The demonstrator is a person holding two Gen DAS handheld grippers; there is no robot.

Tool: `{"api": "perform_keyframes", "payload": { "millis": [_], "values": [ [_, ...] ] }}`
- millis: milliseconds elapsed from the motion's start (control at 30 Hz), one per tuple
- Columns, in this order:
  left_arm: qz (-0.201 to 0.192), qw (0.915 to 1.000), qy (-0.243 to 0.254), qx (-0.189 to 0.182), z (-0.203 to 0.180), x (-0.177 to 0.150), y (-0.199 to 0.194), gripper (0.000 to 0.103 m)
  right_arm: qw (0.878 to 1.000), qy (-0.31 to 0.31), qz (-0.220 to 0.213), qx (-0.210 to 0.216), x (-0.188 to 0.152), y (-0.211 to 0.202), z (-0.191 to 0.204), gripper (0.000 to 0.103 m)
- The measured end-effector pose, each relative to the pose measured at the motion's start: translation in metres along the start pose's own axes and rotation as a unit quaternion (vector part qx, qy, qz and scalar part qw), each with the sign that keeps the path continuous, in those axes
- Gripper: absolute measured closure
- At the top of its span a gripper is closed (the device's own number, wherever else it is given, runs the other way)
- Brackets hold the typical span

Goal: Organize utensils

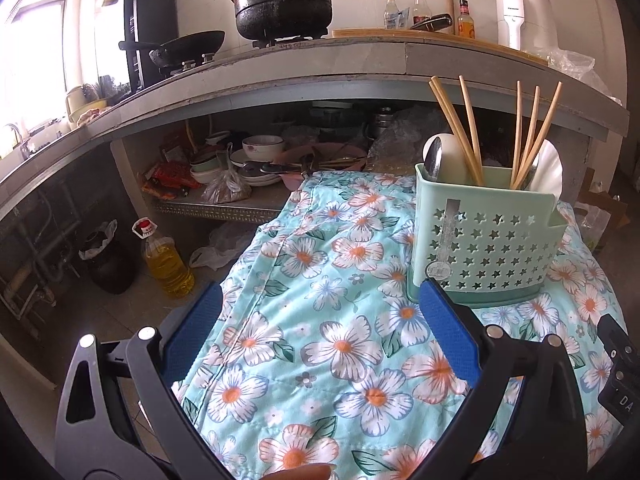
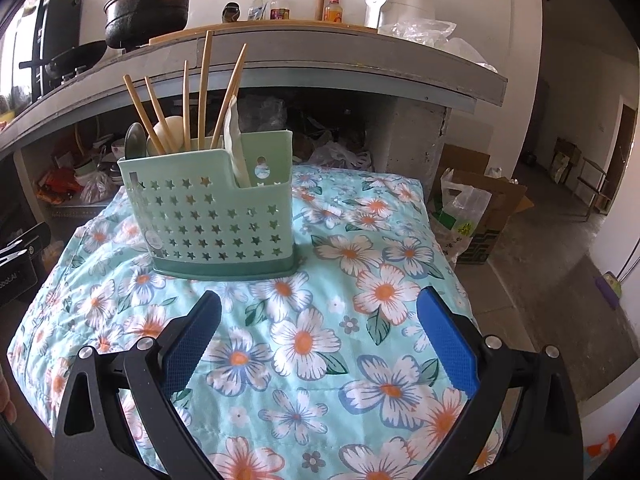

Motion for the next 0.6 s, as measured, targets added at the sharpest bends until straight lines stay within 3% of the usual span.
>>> {"api": "perform_keyframes", "payload": {
  "millis": [600],
  "values": [
    [0.011,0.9999,-0.005,-0.002,0.0043,-0.0013,0.0044,0.008,1.000,-0.009,-0.001,0.002,0.0014,-0.0037,0.0077,0.007]
  ]
}}
Point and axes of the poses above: each gripper's, at about its wrist camera, not at the fingertips, and y roughly the way its jaws point, z to its left, x to its top, the point moved 5 cm from there along y, roughly the way its jaws point, and after that the axes turned 6 degrees about z, right-handed, at the moved point
